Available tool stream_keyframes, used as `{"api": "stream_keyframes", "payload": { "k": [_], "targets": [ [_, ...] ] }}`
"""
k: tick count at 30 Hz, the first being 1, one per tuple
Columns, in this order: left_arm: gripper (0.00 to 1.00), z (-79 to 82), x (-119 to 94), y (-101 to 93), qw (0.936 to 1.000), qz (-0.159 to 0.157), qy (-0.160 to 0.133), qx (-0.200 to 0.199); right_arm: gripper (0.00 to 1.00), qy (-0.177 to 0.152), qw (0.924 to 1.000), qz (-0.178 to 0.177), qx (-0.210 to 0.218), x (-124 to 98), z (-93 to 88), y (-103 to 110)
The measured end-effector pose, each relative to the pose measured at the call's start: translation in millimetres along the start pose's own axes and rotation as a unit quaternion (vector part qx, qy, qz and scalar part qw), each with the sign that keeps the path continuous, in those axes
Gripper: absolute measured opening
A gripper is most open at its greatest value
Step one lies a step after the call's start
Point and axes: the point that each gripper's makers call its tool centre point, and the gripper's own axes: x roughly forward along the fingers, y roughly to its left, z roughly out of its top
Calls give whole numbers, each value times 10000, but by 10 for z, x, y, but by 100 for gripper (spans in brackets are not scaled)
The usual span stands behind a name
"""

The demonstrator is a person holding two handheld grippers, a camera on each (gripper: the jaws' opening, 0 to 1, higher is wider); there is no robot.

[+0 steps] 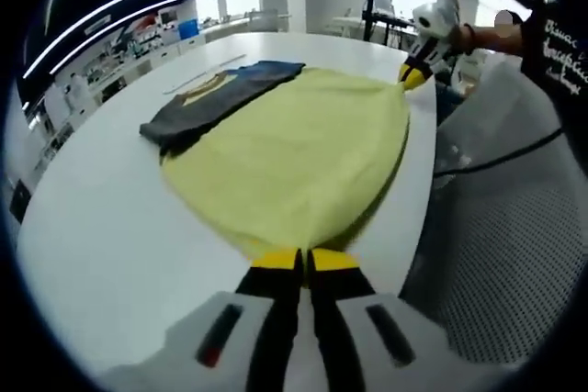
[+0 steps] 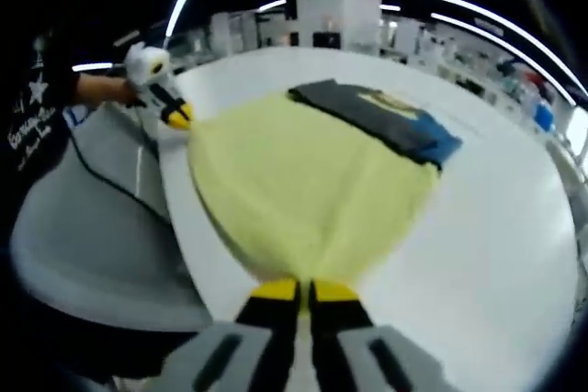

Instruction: Fold the garment on the visible template until the final outline fits inside the template.

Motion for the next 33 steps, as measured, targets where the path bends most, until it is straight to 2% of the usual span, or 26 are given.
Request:
{"api": "stream_keyframes", "payload": {
  "k": [9,19,26,33],
  "targets": [
    [0,-39,-147,-181,9998,-75,-37,-153,0,-39,9998,170,43,-148,-49,248],
    [0,39,-303,-455,9995,-133,-16,-272,0,-49,9995,294,96,-302,-100,428],
    [0,28,-408,-531,9993,5,-30,-370,0,-33,9995,315,75,-362,-107,506],
    [0,29,-467,-509,9995,73,-24,-305,0,-29,9994,335,97,-422,-113,552]
  ]
}}
